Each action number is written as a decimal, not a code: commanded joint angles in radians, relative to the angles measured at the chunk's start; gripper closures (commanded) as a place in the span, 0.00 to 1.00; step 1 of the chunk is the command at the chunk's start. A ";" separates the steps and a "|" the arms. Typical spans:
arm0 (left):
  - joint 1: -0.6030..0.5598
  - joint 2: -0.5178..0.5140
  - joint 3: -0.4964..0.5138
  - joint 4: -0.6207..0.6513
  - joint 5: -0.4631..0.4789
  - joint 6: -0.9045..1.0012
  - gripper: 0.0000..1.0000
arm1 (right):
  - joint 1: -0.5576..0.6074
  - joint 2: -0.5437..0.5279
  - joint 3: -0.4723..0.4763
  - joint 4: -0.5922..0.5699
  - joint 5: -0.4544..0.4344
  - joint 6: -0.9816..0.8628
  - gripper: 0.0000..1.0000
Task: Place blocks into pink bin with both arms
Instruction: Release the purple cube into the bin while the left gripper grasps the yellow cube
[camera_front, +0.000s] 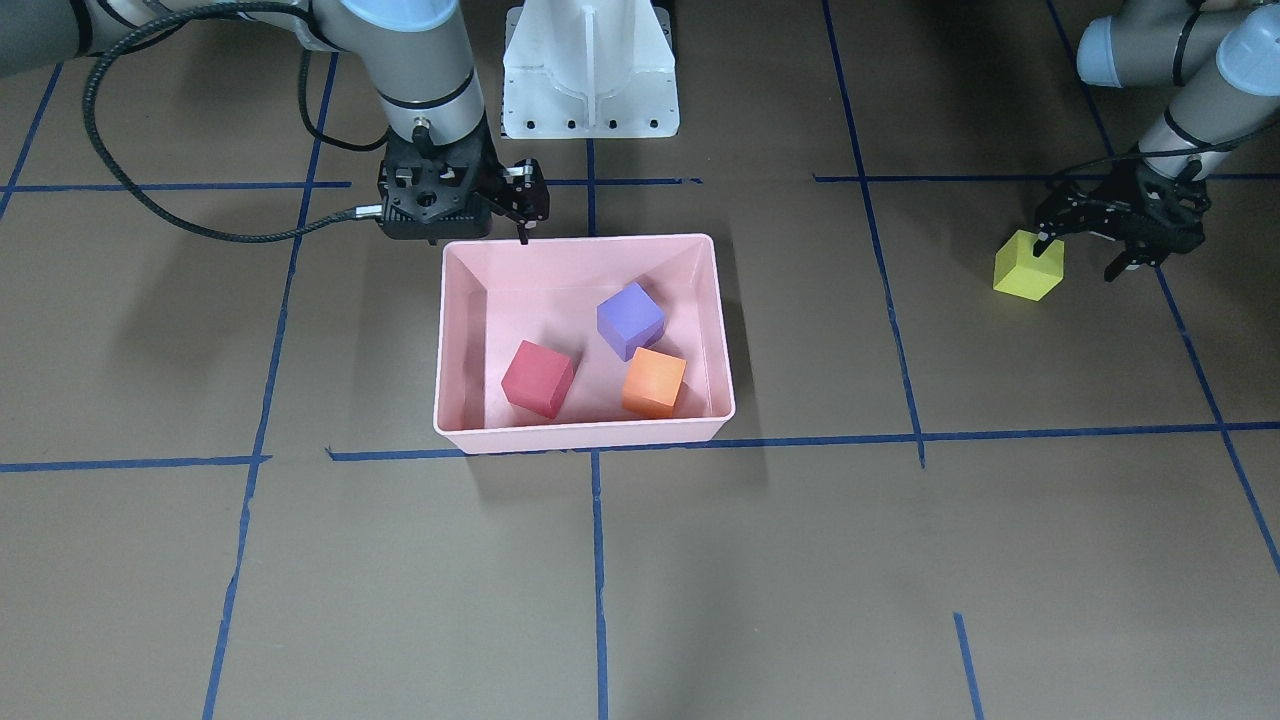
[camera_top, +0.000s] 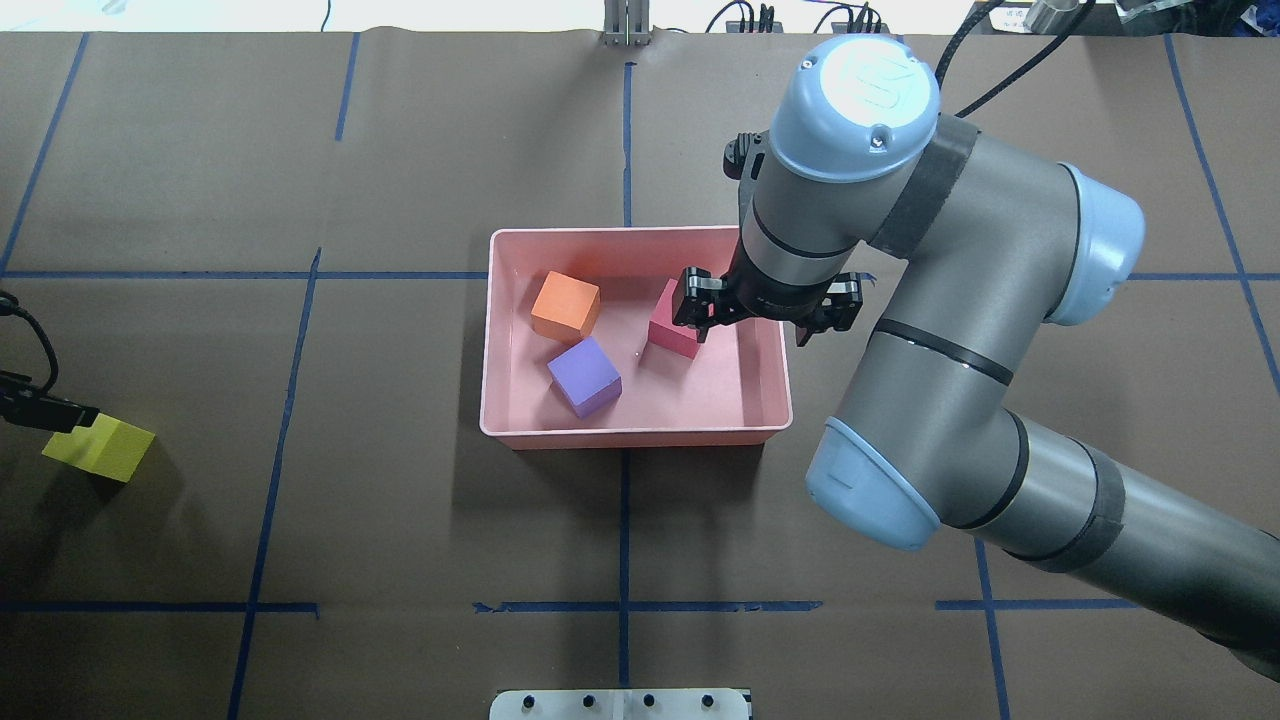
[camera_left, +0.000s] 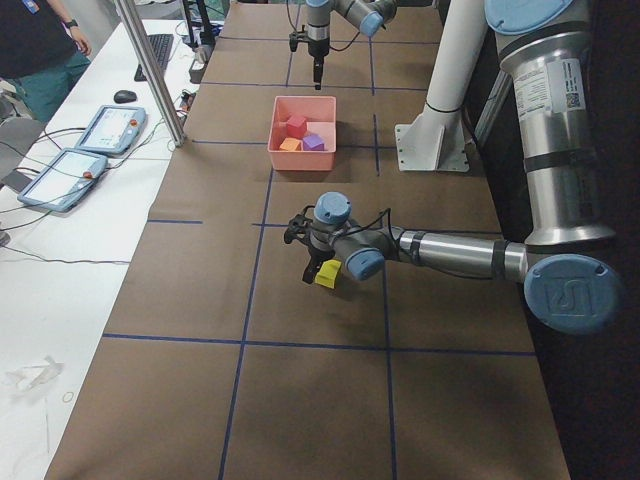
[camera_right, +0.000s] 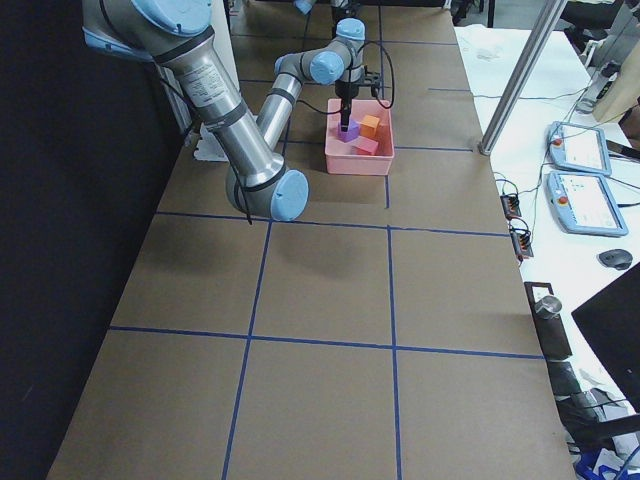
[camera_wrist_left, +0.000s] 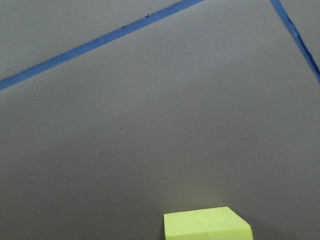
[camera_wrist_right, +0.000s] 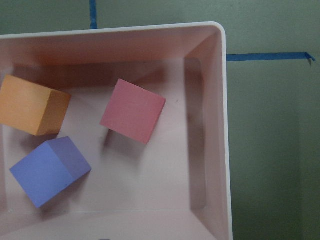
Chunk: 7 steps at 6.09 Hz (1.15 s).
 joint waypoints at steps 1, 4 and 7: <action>0.017 -0.003 0.002 -0.001 -0.005 -0.058 0.00 | 0.001 -0.014 0.005 0.001 0.000 -0.002 0.00; 0.093 -0.006 0.014 0.006 0.002 -0.105 0.00 | 0.001 -0.032 0.006 0.004 -0.002 -0.002 0.00; 0.115 -0.042 0.068 0.007 0.002 -0.103 0.25 | 0.016 -0.046 0.006 0.007 0.003 -0.069 0.00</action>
